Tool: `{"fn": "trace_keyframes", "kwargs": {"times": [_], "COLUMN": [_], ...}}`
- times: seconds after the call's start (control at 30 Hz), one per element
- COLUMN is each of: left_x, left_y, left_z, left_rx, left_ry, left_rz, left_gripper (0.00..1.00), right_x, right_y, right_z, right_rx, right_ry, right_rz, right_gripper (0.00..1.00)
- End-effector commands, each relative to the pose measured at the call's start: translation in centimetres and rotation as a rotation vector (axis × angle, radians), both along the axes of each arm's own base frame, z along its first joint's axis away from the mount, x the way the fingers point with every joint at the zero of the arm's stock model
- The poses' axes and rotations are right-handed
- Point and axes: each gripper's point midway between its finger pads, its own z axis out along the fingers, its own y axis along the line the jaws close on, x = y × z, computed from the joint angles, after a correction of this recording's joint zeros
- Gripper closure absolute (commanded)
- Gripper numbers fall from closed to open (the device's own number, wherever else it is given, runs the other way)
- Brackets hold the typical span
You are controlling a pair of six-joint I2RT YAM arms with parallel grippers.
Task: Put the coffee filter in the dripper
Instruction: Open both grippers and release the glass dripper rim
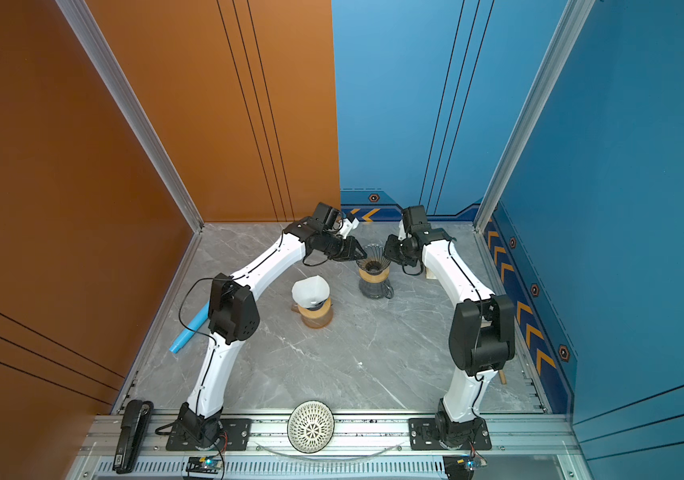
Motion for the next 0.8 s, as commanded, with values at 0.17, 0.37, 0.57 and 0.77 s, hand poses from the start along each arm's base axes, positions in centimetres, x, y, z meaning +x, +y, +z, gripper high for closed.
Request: {"fn": "trace_keyframes", "kwargs": {"times": [0.17,0.37,0.57,0.77], "left_x": [-0.5,-0.3,-0.2,-0.5], "left_y": [-0.3,0.4,1.3,2.0], "left_z": [1.8,4.1,7.1,9.7], "left_rx": [-0.02,-0.019,-0.03,-0.036], "left_ry": [-0.015,-0.081,-0.152,-0.213], "left_rz": [-0.02,-0.009,0.004,0.009], "left_gripper": [0.56,0.51,0.35,0.23], "right_x": [-0.4,-0.8,-1.6,-2.3], "right_y": [-0.4,-1.4,-3.6,-7.8], "right_z": [2.5,4.3,6.7,7.4], "right_rx": [-0.028,-0.103,-0.201,-0.279], "right_ry": [-0.051,-0.121,-0.206,-0.239], "right_rz": [0.02,0.05,0.056,-0.032], "right_gripper": [0.68,0.65,0.63,0.64]}}
